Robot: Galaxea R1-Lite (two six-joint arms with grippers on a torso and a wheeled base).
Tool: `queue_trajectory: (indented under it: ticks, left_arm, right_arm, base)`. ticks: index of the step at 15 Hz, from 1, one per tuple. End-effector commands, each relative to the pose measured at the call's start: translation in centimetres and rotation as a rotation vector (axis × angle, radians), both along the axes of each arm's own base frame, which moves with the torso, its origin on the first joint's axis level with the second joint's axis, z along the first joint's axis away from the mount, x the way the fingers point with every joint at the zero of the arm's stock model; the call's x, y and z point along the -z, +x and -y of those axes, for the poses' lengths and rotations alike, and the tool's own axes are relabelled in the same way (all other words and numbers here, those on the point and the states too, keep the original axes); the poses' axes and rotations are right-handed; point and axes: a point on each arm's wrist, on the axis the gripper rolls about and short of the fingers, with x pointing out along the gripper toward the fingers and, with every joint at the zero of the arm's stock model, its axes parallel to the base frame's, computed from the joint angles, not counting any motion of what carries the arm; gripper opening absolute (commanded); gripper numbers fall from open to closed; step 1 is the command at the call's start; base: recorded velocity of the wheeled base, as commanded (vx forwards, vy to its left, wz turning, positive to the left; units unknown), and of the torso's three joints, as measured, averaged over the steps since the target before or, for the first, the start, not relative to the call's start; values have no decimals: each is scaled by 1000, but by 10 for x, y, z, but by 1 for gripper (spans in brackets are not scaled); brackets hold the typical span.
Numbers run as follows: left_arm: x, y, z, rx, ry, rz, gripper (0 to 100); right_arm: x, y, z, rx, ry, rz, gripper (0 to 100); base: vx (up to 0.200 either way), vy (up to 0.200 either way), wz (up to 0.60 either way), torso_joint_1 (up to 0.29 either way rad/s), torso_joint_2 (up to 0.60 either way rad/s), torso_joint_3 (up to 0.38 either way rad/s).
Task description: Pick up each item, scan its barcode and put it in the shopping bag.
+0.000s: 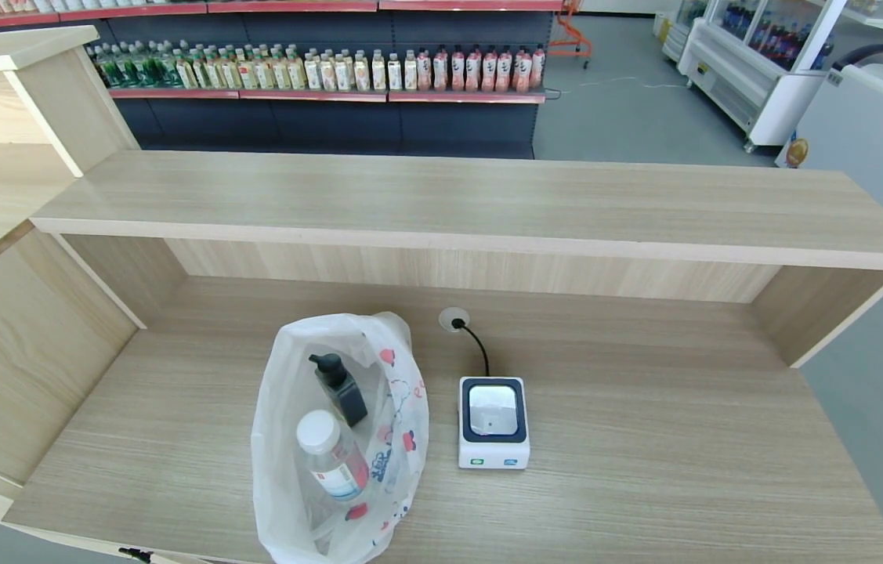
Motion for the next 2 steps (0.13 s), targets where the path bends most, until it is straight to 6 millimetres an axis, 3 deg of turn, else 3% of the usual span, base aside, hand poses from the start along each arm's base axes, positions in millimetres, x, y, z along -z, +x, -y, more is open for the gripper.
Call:
queue_trajectory:
  ticks: [1, 2]
  left_arm:
    - [0, 0, 0, 0, 0, 1, 100]
    - [0, 0, 0, 0, 0, 1, 100]
  right_arm:
    - [0, 0, 0, -1, -5, -2, 0]
    - [0, 0, 0, -1, -6, -2, 0]
  base:
    - [0, 0, 0, 0, 0, 0]
    - [0, 0, 0, 0, 0, 0]
